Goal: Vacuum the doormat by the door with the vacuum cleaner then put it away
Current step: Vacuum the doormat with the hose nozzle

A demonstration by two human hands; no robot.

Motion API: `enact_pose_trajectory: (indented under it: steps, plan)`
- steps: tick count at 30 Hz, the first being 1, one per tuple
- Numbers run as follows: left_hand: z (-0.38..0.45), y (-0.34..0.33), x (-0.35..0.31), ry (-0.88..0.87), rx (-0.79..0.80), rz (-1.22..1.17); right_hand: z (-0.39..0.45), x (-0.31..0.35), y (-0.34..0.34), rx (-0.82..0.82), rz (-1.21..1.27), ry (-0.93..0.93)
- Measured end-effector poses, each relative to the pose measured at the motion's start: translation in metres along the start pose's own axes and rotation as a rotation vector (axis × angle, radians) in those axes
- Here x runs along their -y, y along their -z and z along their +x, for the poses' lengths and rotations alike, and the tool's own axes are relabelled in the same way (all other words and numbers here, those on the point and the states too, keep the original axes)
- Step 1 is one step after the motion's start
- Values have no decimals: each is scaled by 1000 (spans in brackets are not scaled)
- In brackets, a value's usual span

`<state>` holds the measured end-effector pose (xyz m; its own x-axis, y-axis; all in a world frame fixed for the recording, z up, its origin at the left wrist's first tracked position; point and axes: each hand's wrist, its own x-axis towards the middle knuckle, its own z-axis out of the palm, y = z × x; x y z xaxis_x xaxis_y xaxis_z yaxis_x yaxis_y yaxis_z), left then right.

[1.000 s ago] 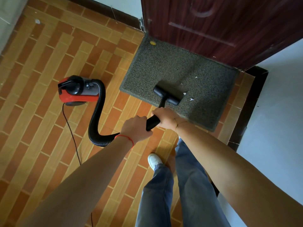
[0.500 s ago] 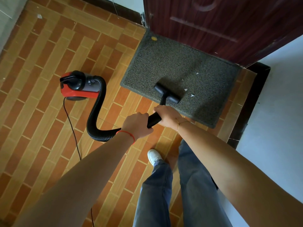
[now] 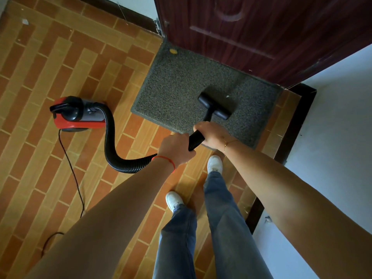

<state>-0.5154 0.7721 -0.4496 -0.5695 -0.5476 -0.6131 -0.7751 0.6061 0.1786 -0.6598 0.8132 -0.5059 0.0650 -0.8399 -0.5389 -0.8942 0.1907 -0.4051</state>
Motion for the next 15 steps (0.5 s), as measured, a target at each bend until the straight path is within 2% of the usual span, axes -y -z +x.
enact_pose_trajectory:
  steps: [15]
  plan:
    - [112, 52, -70, 32, -34, -89, 46, -114, 81, 8, -83, 27]
